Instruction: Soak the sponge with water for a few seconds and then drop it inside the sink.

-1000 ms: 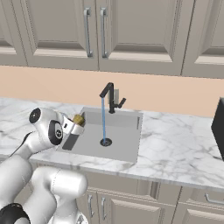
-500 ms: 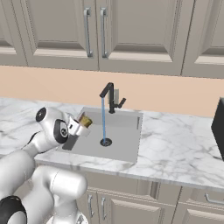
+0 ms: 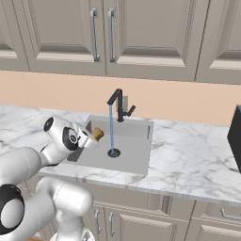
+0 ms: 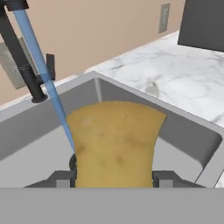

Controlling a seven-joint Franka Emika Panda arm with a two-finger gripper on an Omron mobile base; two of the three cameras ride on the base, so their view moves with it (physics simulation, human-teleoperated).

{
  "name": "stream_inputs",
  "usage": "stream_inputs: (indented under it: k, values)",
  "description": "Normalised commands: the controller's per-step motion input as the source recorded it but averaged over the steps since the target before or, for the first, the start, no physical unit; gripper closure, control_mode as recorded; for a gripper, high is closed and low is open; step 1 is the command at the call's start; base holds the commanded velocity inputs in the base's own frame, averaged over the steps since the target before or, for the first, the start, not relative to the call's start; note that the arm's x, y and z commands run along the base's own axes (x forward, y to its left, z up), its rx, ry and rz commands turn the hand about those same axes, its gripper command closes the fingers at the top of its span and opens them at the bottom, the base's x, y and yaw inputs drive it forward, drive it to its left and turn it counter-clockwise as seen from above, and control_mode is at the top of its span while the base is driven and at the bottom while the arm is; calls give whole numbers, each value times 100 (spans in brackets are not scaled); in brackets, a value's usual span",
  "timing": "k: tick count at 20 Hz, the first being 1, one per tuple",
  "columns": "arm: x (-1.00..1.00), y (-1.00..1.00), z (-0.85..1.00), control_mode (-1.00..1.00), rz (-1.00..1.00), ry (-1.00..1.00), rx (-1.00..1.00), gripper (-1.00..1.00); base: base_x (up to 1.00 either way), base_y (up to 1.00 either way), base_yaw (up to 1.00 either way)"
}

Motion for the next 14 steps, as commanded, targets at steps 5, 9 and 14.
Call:
stream_inputs:
  k: [5, 9, 14]
  values:
    - [19, -26, -3, -100, -11, 0, 0, 100, 0, 0, 0]
    - [8, -38, 0, -100, -6, 2, 1, 100, 0, 0, 0]
    - [12, -11, 0, -100, -1, 6, 0, 100, 0, 0, 0]
